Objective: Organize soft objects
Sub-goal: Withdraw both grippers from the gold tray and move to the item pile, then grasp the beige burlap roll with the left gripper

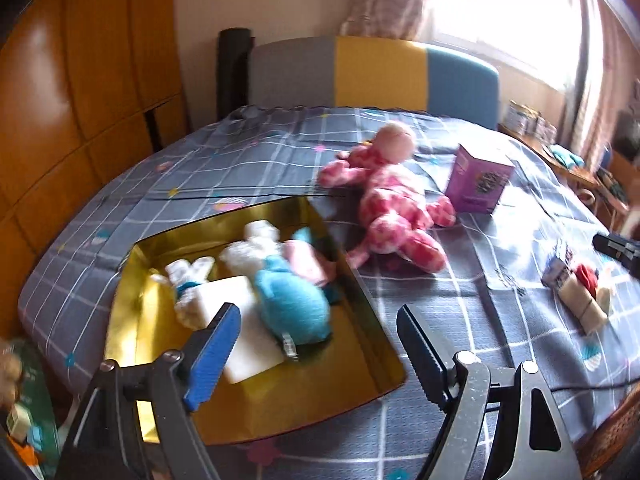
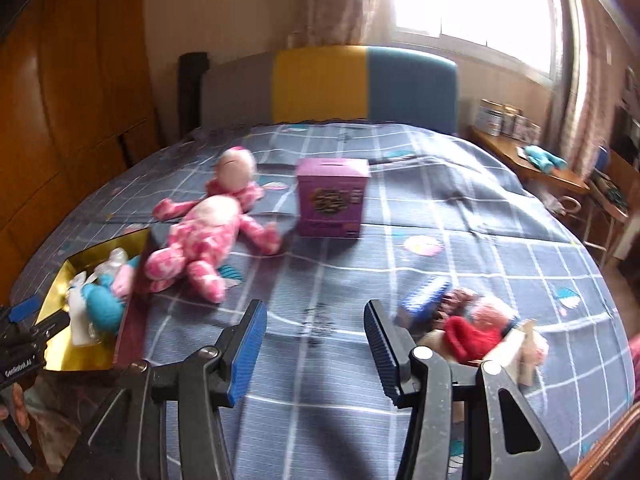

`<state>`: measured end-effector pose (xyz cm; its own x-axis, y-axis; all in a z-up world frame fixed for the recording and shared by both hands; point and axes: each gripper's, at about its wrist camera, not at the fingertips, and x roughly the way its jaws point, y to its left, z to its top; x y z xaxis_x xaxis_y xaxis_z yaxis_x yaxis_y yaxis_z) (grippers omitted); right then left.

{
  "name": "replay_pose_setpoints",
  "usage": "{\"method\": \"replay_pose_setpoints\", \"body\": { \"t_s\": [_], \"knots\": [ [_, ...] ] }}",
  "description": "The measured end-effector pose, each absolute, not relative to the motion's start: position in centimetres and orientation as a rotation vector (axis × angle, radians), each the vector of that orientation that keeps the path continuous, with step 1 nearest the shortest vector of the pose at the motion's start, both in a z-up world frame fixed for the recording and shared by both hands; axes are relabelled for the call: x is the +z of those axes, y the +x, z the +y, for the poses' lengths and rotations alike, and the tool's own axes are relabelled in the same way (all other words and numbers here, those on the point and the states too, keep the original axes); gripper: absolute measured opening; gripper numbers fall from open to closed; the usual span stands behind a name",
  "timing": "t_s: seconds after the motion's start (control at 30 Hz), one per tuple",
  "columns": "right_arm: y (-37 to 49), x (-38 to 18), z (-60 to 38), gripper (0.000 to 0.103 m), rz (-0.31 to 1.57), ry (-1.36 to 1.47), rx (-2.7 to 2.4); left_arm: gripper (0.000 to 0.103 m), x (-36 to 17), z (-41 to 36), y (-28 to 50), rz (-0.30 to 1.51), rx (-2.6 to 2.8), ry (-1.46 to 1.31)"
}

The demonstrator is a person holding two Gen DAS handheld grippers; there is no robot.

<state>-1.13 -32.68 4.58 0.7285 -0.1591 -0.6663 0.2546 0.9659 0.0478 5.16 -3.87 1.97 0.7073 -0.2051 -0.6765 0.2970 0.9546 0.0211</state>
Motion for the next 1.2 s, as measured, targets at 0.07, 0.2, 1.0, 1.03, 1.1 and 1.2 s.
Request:
{"method": "replay_pose_setpoints", "body": {
  "t_s": [0.07,0.2,1.0,1.03,1.1,1.2],
  "knots": [
    [-2.1,4.7,-34.7,0.051,0.719,0.170,-0.282,0.081,1.9,-5.1,5.2,0.734,-0.308,0.148],
    [-4.1,4.9,-38.5,0.051,0.716,0.235,-0.384,0.081,1.7,-7.9,5.2,0.735,-0.366,0.186],
    [-13.3,3.6,-50.1,0.051,0.696,0.493,-0.667,0.043,-1.3,-29.1,4.6,1.024,-0.967,0.237],
    [-13.4,3.5,-50.4,0.051,0.698,0.500,-0.668,0.042,-1.5,-30.4,4.3,1.045,-0.989,0.240],
    [-13.6,3.1,-50.7,0.051,0.707,0.507,-0.664,0.043,-2.0,-32.4,3.9,1.079,-1.025,0.253],
    [-13.6,2.7,-51.0,0.051,0.720,0.508,-0.657,0.044,-2.9,-35.6,3.4,1.129,-1.050,0.265]
  ]
}}
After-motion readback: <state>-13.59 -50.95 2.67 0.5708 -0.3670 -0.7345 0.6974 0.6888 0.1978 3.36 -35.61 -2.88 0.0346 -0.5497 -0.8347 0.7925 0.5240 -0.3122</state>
